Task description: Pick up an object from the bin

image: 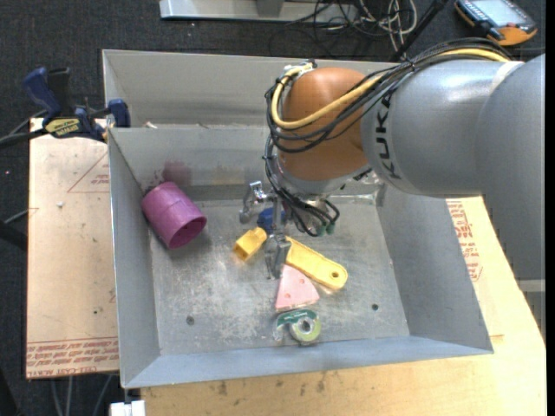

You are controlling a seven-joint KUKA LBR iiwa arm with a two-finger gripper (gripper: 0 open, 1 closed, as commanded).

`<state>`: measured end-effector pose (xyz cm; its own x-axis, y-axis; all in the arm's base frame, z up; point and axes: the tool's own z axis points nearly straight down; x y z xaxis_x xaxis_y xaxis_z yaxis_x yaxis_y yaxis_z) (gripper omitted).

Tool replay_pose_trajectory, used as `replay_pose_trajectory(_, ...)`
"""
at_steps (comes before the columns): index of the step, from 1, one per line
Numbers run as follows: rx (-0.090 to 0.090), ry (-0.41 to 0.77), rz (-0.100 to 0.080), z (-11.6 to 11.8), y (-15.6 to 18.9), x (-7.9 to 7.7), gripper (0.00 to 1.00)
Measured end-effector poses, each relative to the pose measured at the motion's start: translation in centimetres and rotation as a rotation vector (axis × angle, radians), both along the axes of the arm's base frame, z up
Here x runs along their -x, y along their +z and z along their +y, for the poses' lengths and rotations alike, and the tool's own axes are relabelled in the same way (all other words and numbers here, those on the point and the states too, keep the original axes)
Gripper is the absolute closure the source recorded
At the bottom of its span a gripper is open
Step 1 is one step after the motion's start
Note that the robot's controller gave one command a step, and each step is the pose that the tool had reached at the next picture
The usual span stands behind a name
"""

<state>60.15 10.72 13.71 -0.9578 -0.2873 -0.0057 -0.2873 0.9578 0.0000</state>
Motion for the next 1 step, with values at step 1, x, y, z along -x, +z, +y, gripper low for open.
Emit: replay_pose_trajectory(1,0.001,0.200,0.000,-0.46,-4.97,-1.42,0.00)
